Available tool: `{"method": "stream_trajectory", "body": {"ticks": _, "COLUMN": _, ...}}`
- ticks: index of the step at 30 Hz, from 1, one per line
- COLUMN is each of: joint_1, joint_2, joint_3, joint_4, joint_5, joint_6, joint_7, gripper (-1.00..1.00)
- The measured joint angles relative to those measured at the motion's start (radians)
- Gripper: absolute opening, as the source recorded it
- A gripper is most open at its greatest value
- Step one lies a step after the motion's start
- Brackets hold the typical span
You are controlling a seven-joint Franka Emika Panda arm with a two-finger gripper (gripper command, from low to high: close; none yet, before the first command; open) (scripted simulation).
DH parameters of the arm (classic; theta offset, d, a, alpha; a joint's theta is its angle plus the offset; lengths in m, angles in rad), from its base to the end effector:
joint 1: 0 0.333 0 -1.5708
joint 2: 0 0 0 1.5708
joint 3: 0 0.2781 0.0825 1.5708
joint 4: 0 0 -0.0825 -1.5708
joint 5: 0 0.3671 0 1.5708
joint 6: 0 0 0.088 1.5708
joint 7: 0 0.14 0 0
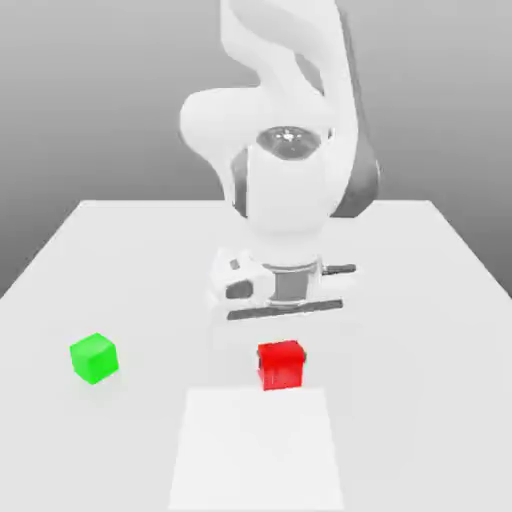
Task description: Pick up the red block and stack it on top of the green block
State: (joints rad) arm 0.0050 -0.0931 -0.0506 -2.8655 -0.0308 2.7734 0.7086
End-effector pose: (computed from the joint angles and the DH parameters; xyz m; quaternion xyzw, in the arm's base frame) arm 0.3535 -0.0143 0.1650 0.9350 -0.3547 0.0015 0.0029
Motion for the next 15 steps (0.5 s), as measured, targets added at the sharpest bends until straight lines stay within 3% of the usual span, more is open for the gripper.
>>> {"method": "stream_trajectory", "body": {"ticks": 15, "joint_1": -0.441, "joint_2": -0.111, "joint_3": -0.322, "joint_4": -0.010, "joint_5": -0.132, "joint_6": -0.093, "joint_7": 0.105, "gripper": -1.00}}
